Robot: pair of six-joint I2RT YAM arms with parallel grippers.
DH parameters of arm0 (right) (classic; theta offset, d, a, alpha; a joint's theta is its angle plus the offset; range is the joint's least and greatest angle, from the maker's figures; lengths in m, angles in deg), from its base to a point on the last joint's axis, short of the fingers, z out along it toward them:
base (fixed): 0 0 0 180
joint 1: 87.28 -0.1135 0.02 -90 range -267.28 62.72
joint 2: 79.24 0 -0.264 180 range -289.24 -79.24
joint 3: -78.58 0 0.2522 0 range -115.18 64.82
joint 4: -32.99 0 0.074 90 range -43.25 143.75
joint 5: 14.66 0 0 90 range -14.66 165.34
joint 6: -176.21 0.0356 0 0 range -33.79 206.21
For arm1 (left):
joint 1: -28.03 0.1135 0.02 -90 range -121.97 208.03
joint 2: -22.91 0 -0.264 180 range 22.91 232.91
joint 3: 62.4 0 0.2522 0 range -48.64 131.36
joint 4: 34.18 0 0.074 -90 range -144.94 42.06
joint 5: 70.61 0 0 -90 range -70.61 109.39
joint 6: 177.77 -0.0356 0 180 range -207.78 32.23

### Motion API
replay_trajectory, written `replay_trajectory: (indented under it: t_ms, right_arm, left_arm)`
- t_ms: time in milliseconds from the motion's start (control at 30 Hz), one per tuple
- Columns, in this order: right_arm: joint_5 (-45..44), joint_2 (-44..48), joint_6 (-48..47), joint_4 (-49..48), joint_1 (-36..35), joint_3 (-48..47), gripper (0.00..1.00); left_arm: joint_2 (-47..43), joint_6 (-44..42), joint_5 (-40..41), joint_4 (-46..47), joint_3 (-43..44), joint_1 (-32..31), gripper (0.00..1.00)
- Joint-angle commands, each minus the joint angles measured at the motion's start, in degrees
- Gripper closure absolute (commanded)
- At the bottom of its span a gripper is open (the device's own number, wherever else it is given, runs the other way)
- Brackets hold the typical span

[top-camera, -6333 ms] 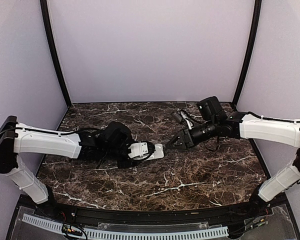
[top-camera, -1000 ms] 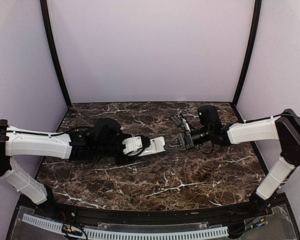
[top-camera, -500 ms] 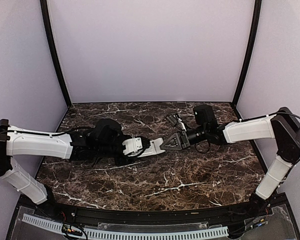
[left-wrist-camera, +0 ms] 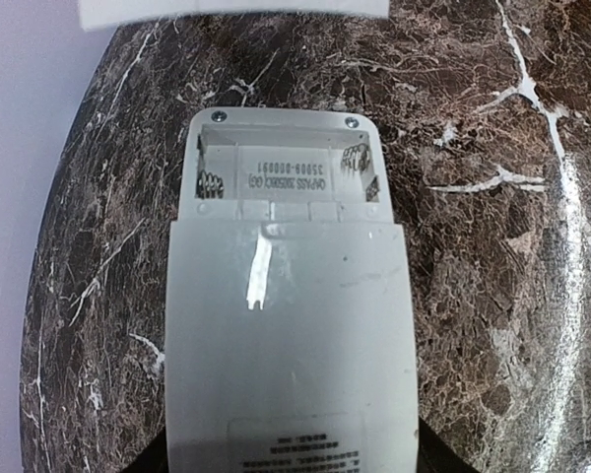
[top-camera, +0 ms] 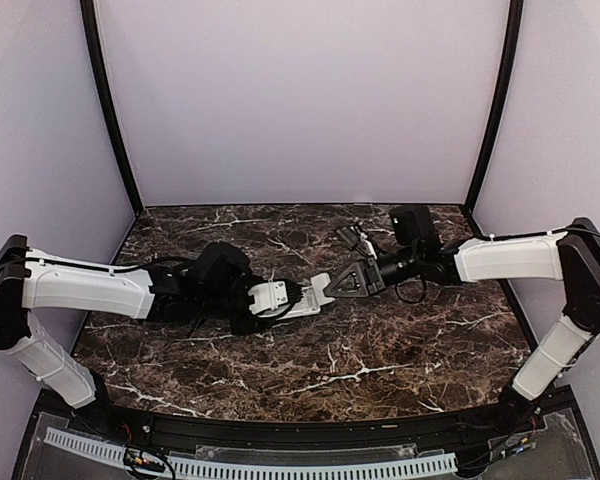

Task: Load the batteries into the remote control
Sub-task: Remove the battery cover from the remote control, then place the battery cover at the center of the board.

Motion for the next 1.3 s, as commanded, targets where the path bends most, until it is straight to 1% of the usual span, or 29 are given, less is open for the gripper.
replay_trajectory:
  t_ms: [0, 67, 167, 233, 300, 400, 500, 600, 833, 933, 1100, 1200, 1267]
  right_arm:
    - [-3.63, 5.01, -1.47, 5.38, 1.11, -2.95, 1.0]
    - [-9.21, 6.58, -2.88, 11.64, 2.53, -4.0, 1.0]
    - [-28.22, 7.74, -6.97, 26.63, 4.39, -6.94, 1.0]
    - [-42.42, 7.05, -8.4, 34.65, 5.14, -8.4, 1.0]
    - [-53.26, 5.64, -9.49, 41.81, 5.9, -9.76, 1.0]
    - [-66.12, 2.2, -10.21, 47.62, 6.2, -11.18, 1.0]
    - [-73.81, -2.81, -10.92, 51.54, 6.3, -12.83, 1.0]
    - [-76.22, -7.63, -11.29, 52.88, 6.3, -13.79, 1.0]
    - [-75.69, -13.95, -11.13, 52.16, 5.54, -14.46, 0.99]
    - [-74.55, -15.62, -11.2, 52.08, 4.73, -14.69, 0.88]
    - [-71.55, -14.9, -11.3, 51.91, 4.25, -14.97, 0.7]
    - [-69.76, -13.23, -11.21, 52.81, 4.01, -15.82, 0.65]
    - [-67.96, -11.37, -11.21, 52.96, 3.78, -16.43, 0.63]
  left_arm:
    - [1.44, 0.77, 1.21, -2.73, 2.09, 0.2, 1.0]
    - [2.04, 1.02, 1.23, -3.32, 2.45, 0.44, 1.0]
    - [2.42, 1.14, 0.61, -3.74, 2.72, 0.59, 1.0]
    - [2.54, 1.34, 0.19, -3.83, 2.8, 0.58, 1.0]
    - [2.8, 1.37, -0.06, -3.95, 2.96, 0.63, 1.0]
    - [3.01, 1.32, -0.77, -4.12, 3.08, 0.58, 1.0]
    - [3.16, 1.58, -1.2, -4.26, 3.29, 0.6, 1.0]
    - [3.36, 1.8, -1.51, -4.88, 3.55, 0.6, 1.0]
    - [3.25, 1.85, -2.13, -5.62, 4.07, 0.61, 1.0]
    - [3.48, 1.89, -2.3, -5.81, 4.26, 0.6, 1.0]
    - [3.37, 1.96, -2.71, -5.96, 4.4, 0.58, 1.0]
    - [3.27, 2.02, -2.76, -6.03, 4.45, 0.62, 1.0]
    - [3.13, 2.07, -4.74, -6.0, 4.49, 0.61, 1.0]
